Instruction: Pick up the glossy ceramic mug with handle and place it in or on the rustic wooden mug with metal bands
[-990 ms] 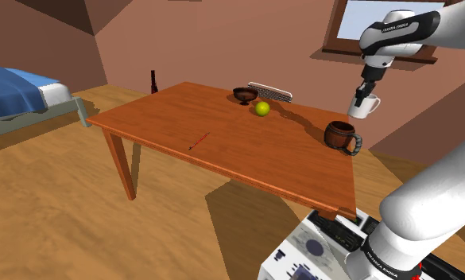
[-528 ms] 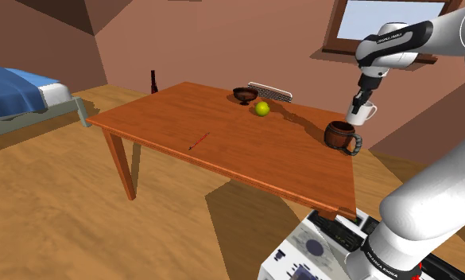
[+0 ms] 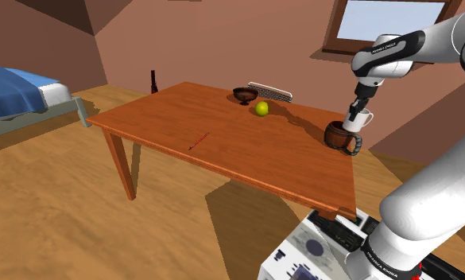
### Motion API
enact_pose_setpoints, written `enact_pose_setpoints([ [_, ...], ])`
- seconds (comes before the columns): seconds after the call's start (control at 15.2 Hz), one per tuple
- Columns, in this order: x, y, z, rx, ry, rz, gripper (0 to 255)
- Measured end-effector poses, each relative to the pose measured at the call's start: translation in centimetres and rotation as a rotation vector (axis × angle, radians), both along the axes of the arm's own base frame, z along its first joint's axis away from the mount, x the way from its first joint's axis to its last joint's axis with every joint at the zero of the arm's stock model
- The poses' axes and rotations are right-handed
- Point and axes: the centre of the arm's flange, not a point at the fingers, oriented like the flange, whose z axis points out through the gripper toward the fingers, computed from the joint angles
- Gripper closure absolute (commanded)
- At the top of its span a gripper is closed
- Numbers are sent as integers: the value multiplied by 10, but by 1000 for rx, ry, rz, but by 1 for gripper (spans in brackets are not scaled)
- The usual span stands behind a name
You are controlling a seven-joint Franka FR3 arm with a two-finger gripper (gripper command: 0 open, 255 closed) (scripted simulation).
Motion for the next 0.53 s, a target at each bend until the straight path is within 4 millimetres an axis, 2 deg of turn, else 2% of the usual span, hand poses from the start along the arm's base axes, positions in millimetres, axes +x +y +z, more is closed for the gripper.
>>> enact_pose_setpoints([
  [0.26, 0, 0, 0, -2, -2, 0, 255],
  [0.33, 0, 0, 0, -2, -2, 0, 0],
  [0.53, 0, 0, -1, -1, -1, 0, 0],
])
